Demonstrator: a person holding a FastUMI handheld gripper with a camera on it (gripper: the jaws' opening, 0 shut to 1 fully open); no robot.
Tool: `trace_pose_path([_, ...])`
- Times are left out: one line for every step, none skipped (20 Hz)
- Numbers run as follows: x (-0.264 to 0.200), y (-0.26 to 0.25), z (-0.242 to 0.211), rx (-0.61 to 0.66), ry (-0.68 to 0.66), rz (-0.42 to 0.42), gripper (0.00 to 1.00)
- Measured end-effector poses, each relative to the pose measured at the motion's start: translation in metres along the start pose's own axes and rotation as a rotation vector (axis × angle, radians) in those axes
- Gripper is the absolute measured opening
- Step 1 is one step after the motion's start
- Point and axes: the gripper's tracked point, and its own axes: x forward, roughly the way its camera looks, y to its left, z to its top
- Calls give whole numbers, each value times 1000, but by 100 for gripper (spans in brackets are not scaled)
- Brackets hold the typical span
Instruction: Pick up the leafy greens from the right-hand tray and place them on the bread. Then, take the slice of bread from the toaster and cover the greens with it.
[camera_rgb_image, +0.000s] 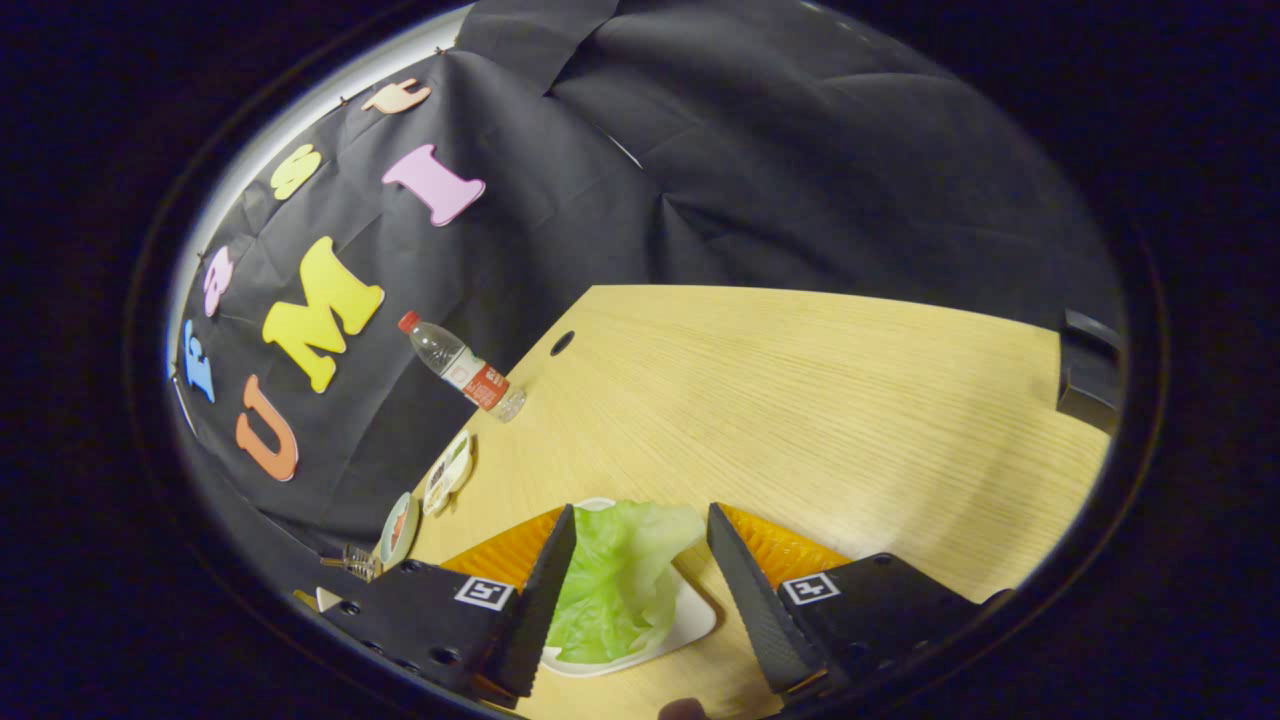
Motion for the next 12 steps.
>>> trace_pose_path([4,-3,-1,11,3,-6,71])
trace_pose_path([6,-3,0,15,5,-9,59])
trace_pose_path([7,-6,0,7,8,-18,48])
trace_pose_path([8,-11,2,10,7,-26,37])
trace_pose_path([8,-14,3,17,5,-28,25])
trace_pose_path([9,-12,6,20,3,-21,17])
trace_pose_path([4,-11,6,10,5,-10,9])
trace_pose_path([4,-10,7,-11,3,-4,0])
trace_pose_path([2,-8,10,-17,-9,11,0])
trace_pose_path([-2,-2,14,-19,-12,28,0])
trace_pose_path([-8,3,14,-21,-19,44,0])
trace_pose_path([-14,11,17,-21,-30,63,0])
